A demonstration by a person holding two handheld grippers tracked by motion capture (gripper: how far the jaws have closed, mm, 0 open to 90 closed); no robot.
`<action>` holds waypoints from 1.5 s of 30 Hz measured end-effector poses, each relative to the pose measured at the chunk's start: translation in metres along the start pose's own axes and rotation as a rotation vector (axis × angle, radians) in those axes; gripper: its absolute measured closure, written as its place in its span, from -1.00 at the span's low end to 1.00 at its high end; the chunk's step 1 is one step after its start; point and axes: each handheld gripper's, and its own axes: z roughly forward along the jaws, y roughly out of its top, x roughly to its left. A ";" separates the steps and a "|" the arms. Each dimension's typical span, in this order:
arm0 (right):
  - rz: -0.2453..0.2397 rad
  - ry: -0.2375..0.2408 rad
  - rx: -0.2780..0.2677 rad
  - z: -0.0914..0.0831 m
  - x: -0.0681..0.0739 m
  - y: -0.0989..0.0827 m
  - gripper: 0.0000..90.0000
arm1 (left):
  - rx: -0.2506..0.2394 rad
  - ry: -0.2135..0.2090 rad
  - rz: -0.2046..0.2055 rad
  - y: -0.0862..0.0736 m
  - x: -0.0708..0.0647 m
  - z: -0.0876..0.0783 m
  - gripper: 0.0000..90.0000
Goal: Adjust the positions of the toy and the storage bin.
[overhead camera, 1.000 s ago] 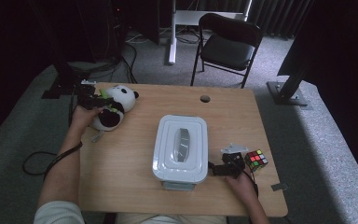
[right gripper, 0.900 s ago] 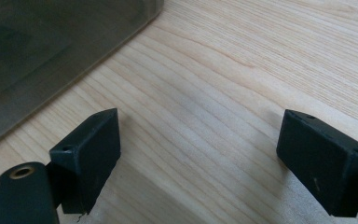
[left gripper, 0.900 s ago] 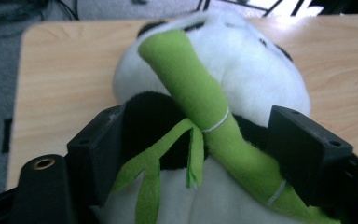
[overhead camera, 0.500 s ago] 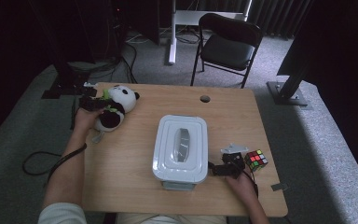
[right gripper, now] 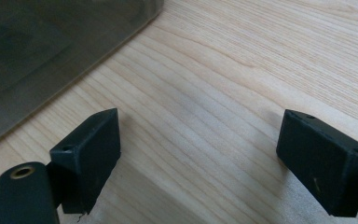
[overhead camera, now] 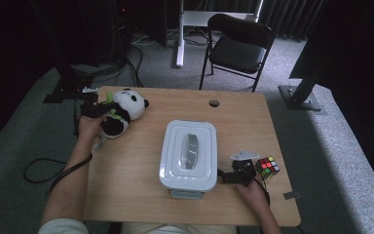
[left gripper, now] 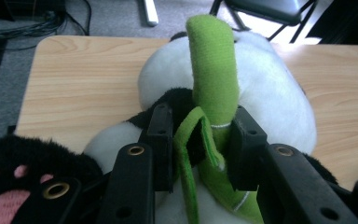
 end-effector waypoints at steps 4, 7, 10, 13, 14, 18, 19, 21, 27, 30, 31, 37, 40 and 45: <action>0.001 0.000 0.000 0.000 0.000 0.000 -0.71 | -0.018 -0.024 0.020 0.000 -0.017 -0.011 0.51; 0.000 0.000 0.000 0.000 0.000 0.000 -0.71 | -0.027 -0.047 0.030 -0.002 -0.029 -0.019 0.51; 0.001 0.000 0.001 0.000 0.000 0.000 -0.71 | -0.016 -0.055 0.058 -0.005 -0.043 -0.023 0.51; 0.001 0.000 0.001 0.000 0.000 0.000 -0.71 | -0.002 -0.058 0.072 -0.008 -0.055 -0.026 0.51; 0.001 0.000 0.001 0.000 0.000 0.000 -0.71 | 0.000 -0.066 0.082 -0.010 -0.059 -0.027 0.51; 0.001 0.000 0.001 0.000 0.000 0.000 -0.71 | 0.010 -0.134 0.110 -0.017 -0.074 -0.033 0.51; 0.001 0.000 0.000 0.000 0.000 0.000 -0.71 | 0.009 -0.144 0.112 -0.018 -0.076 -0.034 0.51; 0.001 0.000 0.000 0.000 0.000 0.000 -0.71 | 0.016 -0.162 0.126 -0.020 -0.082 -0.036 0.51; 0.001 0.000 0.000 0.000 0.000 0.000 -0.71 | 0.054 -0.211 0.169 -0.028 -0.094 -0.031 0.51; 0.001 0.000 0.001 0.000 0.000 0.000 -0.71 | 0.071 -0.220 0.176 -0.033 -0.096 -0.023 0.50; 0.001 0.000 0.001 0.000 0.000 0.000 -0.71 | 0.078 -0.216 0.178 -0.035 -0.095 -0.020 0.50; 0.001 0.000 0.001 0.000 0.000 0.000 -0.71 | 0.075 -0.229 0.183 -0.042 -0.090 -0.012 0.48; 0.001 0.000 0.000 0.000 0.000 0.000 -0.71 | 0.079 -0.242 0.196 -0.042 -0.090 -0.013 0.35; 0.001 0.000 0.001 0.000 0.000 0.000 -0.71 | 0.091 -0.250 0.202 -0.039 -0.091 -0.013 0.05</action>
